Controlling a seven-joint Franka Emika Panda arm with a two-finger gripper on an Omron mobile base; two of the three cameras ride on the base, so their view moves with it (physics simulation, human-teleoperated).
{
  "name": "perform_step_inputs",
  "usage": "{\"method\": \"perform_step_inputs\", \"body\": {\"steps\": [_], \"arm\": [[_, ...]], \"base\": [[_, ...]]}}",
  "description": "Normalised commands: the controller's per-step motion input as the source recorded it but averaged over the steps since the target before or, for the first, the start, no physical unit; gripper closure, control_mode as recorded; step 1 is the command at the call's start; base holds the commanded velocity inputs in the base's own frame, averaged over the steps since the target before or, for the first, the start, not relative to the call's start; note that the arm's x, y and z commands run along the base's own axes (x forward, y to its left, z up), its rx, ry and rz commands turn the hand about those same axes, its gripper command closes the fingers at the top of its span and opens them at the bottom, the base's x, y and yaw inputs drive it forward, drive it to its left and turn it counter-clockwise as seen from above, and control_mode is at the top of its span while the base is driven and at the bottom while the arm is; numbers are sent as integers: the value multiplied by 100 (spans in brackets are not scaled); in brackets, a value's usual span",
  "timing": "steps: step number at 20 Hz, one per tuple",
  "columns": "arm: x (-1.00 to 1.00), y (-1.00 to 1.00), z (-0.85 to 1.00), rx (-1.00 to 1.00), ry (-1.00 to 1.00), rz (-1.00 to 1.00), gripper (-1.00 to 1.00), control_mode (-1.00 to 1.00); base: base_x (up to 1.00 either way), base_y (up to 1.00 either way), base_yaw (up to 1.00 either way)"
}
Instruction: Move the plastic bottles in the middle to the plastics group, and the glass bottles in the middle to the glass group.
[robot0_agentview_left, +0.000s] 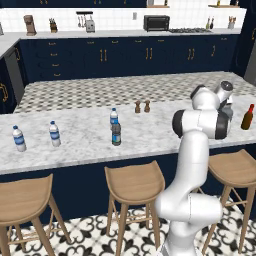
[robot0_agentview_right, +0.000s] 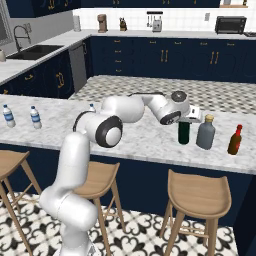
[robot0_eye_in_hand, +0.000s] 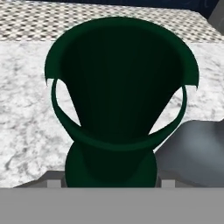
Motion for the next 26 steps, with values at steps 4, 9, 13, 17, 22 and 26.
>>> {"method": "perform_step_inputs", "body": {"steps": [4,9,13,17,22,26], "arm": [[0,0,-48,0,0,0,100,-100],[0,0,-14,0,0,0,100,-100],[0,-4,0,0,0,0,100,-100],[0,0,0,0,0,0,-100,-100],[0,0,0,0,0,0,-100,-100],[0,0,0,0,0,0,-100,-100]], "base": [[0,0,0],[0,0,0],[0,0,0],[0,0,0],[0,0,0],[0,0,0]]}}
